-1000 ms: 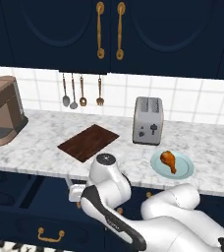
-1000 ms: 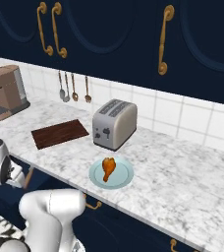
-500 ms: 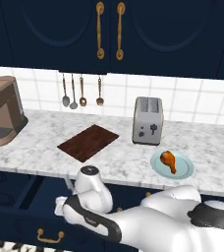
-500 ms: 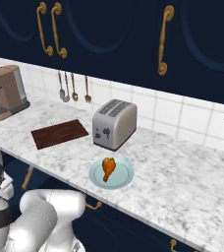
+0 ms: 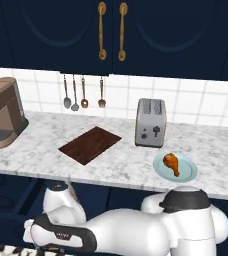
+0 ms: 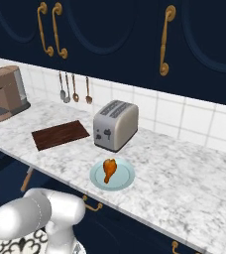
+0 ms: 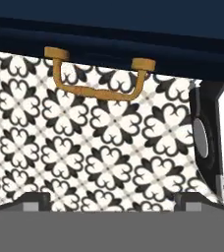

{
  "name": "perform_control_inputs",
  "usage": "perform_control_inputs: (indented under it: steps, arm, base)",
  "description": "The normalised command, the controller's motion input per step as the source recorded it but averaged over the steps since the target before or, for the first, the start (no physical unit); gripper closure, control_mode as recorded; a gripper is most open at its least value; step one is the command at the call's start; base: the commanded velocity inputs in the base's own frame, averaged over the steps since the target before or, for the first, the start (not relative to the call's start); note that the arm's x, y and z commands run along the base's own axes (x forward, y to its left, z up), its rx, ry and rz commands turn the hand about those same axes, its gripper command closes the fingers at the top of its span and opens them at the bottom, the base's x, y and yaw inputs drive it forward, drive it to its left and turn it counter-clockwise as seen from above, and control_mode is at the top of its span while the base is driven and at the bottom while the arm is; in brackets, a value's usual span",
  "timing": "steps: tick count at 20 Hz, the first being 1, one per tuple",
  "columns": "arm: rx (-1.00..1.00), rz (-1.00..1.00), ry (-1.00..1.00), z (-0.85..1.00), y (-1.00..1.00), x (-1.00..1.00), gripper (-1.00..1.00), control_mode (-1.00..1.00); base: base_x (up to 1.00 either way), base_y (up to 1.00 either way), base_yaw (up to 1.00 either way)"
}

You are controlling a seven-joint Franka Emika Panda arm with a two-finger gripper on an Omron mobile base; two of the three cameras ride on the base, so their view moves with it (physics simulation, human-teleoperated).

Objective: Pick up the knife from the drawer and place it on the cutting board. Then place the meat from the plate to the cutting board.

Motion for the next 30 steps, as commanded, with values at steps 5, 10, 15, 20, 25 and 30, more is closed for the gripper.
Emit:
perform_control_inputs:
  steps: [5,10,15,20,25,30]
  arm:
    - [0.0,0.0,0.0,0.79,-0.34,0.63,-1.0,-1.0]
    - [0.0,-0.01,0.0,0.09,-0.58,0.57,-1.0,-1.0]
    - [0.0,0.0,0.0,-0.4,-0.42,0.41,-1.0,-1.0]
    - [0.0,0.0,0.0,-0.24,-0.37,0.41,-1.0,-1.0]
    - [-0.01,0.0,0.06,-0.91,0.03,0.59,-1.0,-1.0]
    - [0.0,0.01,0.03,-0.72,0.26,0.3,-1.0,-1.0]
  base:
    - [0.0,0.0,0.0]
    - [0.0,0.0,0.0]
    - [0.0,0.0,0.0]
    - [0.0,0.0,0.0]
    - [0.0,0.0,0.0]
    - [0.0,0.0,0.0]
